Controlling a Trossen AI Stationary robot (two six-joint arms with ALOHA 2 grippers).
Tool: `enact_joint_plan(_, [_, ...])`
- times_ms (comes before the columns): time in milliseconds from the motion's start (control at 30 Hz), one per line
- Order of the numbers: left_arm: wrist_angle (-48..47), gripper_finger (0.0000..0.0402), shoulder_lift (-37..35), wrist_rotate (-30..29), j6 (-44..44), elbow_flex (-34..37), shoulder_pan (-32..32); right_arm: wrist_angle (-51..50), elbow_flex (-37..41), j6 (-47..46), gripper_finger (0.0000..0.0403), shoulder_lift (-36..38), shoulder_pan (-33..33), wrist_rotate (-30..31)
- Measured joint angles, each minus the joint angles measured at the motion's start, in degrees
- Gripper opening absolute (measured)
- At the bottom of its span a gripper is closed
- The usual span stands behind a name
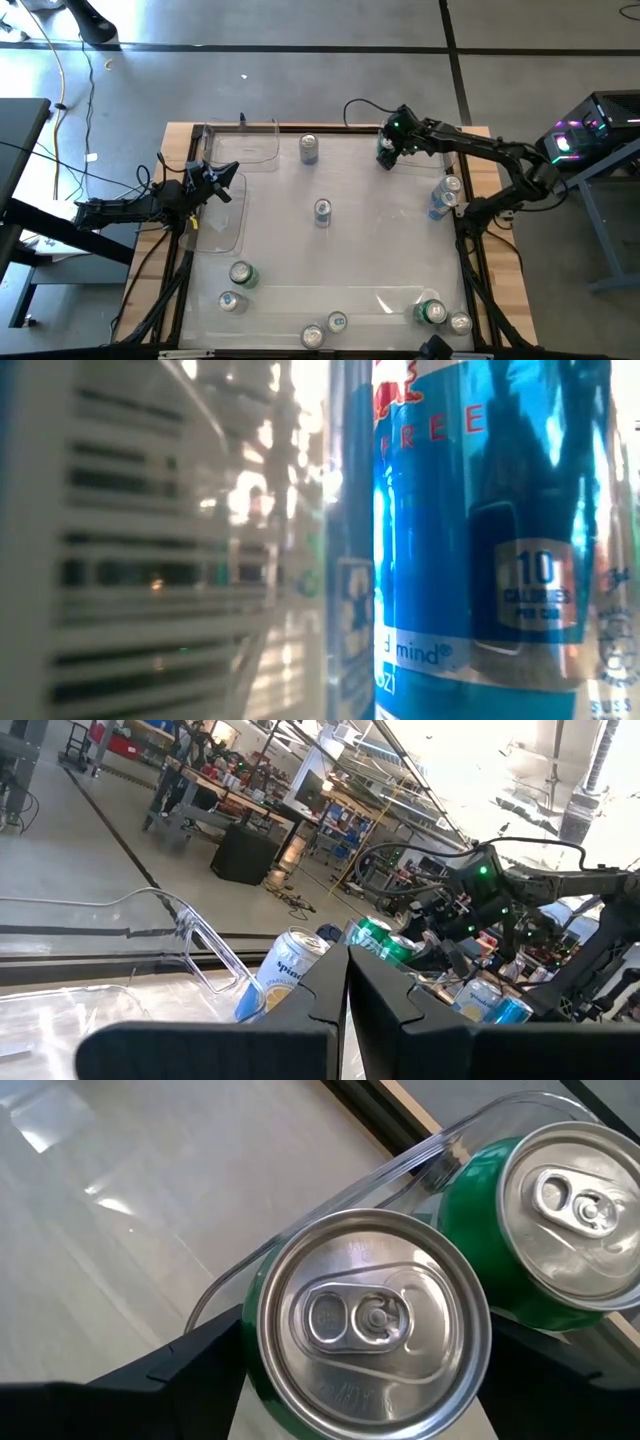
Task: Sort soda cans
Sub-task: Put the center green soda can into the top right transparent bin
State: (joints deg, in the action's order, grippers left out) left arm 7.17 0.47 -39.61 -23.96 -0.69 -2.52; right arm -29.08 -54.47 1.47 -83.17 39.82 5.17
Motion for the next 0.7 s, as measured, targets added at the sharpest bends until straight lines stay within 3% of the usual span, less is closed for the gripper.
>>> enact_joint_plan(700, [0.0,0.001,0.0,0.0,0.01,-0.01,-0.01,-2.41,-0.12,0.3,0.0329,0.03,-0.08,-1.16])
